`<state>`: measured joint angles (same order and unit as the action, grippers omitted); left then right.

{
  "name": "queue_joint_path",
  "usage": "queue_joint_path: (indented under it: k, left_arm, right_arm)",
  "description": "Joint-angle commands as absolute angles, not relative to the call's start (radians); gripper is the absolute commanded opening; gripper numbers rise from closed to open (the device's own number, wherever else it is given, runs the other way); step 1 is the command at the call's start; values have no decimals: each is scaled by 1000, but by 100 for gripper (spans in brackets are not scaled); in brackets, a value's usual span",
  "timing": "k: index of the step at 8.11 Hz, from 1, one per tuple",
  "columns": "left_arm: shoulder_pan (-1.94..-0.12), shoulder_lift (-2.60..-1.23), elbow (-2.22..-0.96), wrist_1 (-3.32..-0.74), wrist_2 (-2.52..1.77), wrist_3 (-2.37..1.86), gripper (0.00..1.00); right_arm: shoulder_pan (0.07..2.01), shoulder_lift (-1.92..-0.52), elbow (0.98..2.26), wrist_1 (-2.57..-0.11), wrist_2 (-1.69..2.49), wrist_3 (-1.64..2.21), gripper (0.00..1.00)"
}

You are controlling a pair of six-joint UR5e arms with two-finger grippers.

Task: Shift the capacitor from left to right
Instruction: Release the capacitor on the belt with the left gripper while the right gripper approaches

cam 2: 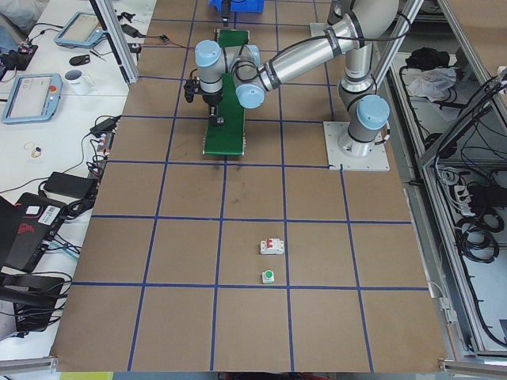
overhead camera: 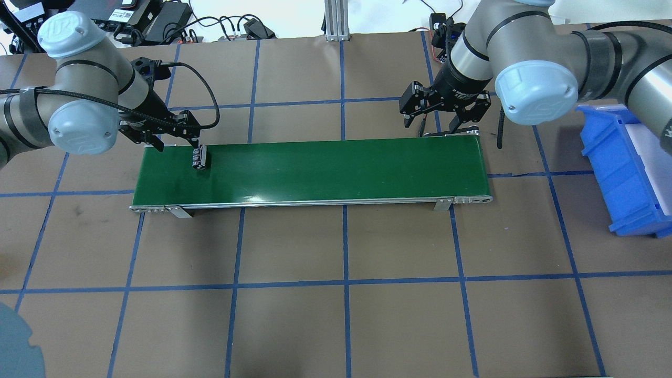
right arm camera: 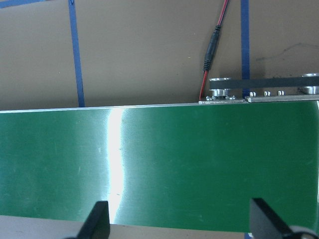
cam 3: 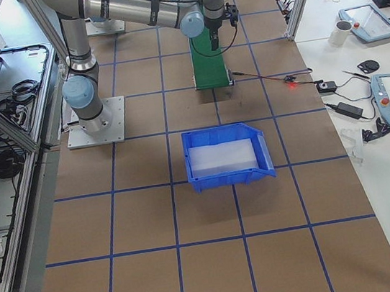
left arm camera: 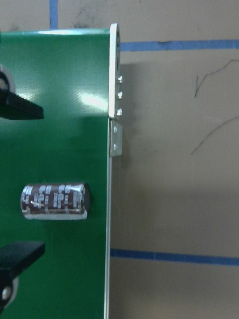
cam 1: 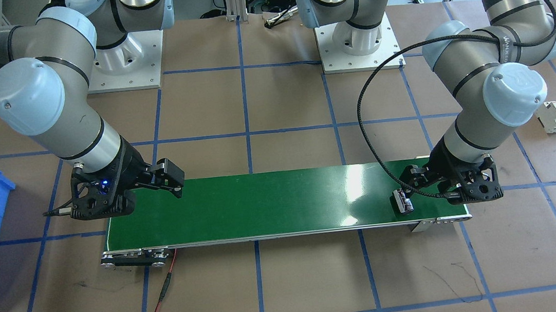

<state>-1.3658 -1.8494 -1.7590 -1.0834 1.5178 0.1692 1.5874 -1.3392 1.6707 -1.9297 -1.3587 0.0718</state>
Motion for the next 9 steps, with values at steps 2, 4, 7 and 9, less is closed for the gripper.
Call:
queue_joint_path:
  k: [2,4,7,9]
  left_arm:
    - [-1486,-1661,-1756,-1261,1496,78,100]
    - [-1538,-1535,-1735,-1435,1500,37,100]
    - [-1552,-1503,-1539,-1616,1503,28,100]
    - [-1552,-1511,-1485,-1620,1508,41,100]
  right_arm:
    - [1589,-1281,1675,-1994,-1347,72,100]
    - [1588,-1257,1675,-1993,-1344,107,100]
    - [1588,-1233,1675,-1996,-1252,204,100]
    - [1588,-1227,1675,-2003,-1250,206,100]
